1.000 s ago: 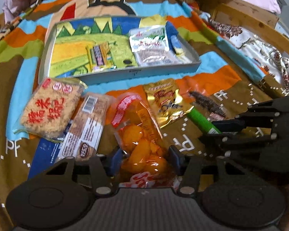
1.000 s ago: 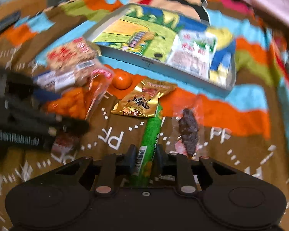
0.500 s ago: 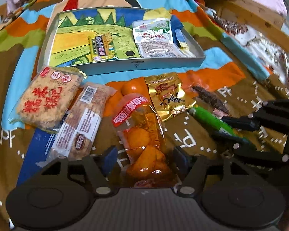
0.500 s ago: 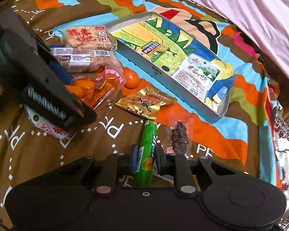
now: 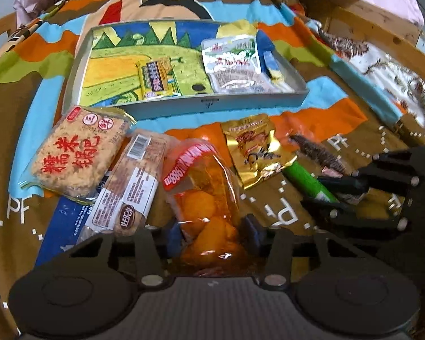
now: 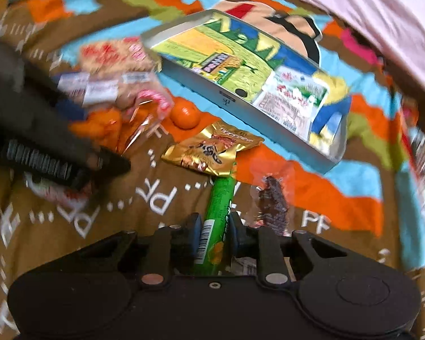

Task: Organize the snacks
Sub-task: 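Lift the green sausage stick with the right tool and carry it toward the tray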

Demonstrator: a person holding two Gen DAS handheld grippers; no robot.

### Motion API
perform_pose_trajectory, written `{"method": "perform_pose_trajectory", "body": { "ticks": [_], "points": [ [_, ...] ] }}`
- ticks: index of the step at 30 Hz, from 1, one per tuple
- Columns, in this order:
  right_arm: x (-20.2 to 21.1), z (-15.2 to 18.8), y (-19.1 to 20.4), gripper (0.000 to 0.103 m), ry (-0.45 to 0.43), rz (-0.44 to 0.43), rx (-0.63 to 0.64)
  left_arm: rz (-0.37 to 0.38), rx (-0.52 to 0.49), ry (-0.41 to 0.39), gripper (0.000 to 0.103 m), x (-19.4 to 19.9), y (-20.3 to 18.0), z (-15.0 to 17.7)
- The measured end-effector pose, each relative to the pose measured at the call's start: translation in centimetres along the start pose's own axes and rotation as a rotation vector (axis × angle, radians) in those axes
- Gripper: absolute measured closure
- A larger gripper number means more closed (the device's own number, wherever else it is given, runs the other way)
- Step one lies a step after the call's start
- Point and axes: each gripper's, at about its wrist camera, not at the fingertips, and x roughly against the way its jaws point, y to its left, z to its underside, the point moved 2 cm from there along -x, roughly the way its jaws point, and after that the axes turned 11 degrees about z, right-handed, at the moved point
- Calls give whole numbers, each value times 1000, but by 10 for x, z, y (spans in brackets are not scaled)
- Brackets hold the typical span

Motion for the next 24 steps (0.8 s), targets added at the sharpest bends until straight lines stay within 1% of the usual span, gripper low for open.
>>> {"method": "perform_pose_trajectory", "body": {
  "ticks": [1, 3, 5, 7, 10, 12, 14, 16, 17, 19, 21, 24],
  "points": [
    [4, 2, 5, 82, -20, 40, 59, 10, 6, -13, 63, 4, -1, -1],
    [10, 5, 14, 83, -56, 103, 160, 28, 10, -18, 63, 9, -3, -1],
    [14, 8, 20, 83, -78, 137, 223, 20, -2, 8, 63, 6, -4, 0],
    [16, 10, 22, 83, -84, 138, 236, 27, 11, 23, 62, 3, -2, 2],
    [19, 10, 21, 84, -97, 146, 243, 45, 26, 17, 61, 2, 1, 1],
    [19, 9, 20, 84, -103, 147, 244, 48, 19, 26, 56, -4, 2, 1],
    [18, 8, 20, 84, -104, 144, 240, 41, -6, 39, 54, -10, 0, 3],
    [19, 9, 22, 84, -109, 146, 245, 22, -55, 39, 53, -14, -5, 3],
    [19, 9, 22, 84, -111, 147, 248, 18, -65, 38, 53, -15, -6, 3],
    [18, 8, 23, 84, -114, 151, 252, 20, -51, 30, 56, -14, -5, 3],
    [19, 8, 23, 84, -118, 157, 258, 20, -47, 24, 57, -12, -5, 4],
    [24, 11, 23, 85, -130, 192, 281, 12, -52, 18, 57, -7, -9, 5]
  ]
}}
